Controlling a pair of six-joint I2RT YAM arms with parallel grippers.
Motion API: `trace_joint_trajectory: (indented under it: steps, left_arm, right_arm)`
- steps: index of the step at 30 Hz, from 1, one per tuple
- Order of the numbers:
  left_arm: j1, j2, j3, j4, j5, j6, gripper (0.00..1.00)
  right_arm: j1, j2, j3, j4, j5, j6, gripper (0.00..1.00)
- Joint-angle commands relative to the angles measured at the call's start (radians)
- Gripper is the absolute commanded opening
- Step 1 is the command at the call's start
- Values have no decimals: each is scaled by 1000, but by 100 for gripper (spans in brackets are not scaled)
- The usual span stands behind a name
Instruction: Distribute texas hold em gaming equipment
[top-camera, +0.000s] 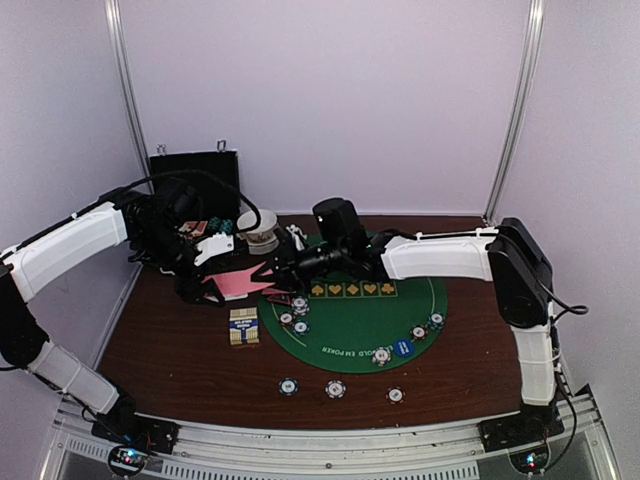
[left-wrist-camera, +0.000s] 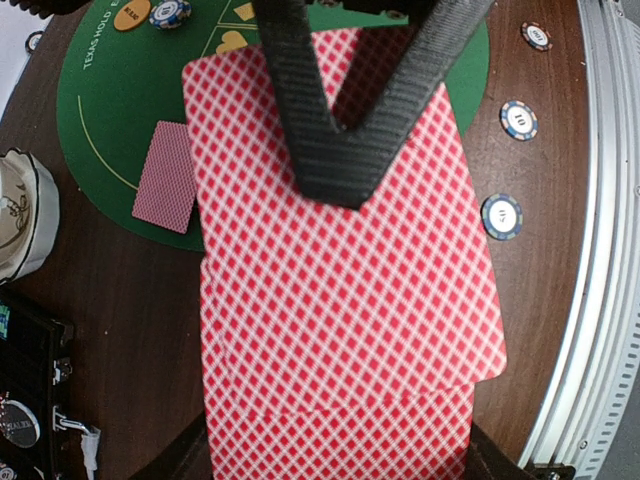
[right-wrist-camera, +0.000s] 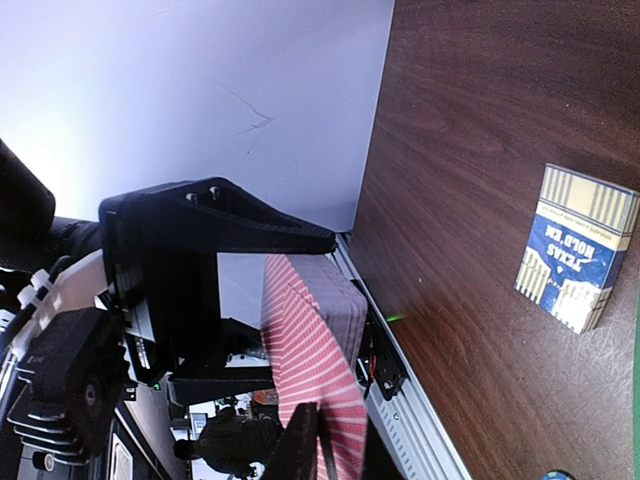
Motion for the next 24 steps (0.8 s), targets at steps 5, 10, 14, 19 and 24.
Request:
trace_joint_trajectory:
  steps: [5,10,14,19,24]
  left_arm:
    - [3,-18,2,22,4,5,0]
    - [3,-18,0,23,3,6,0]
    - [3,-19,0,22,-1,6,0]
    - [3,-15,6,12,-2,5,0]
    - [3,-13,12,8,1,5,0]
  right_arm:
    - [-38,-100,-55,-27,-5,-28,0]
    - [-75,-130,-70,-65,-8,-57,0]
    - [-128,-145,-88,-76,-21,-69,0]
    - [-250,-131,-68,-186,-29,-169,0]
    - [-379,-49,55,-406,18,-326,0]
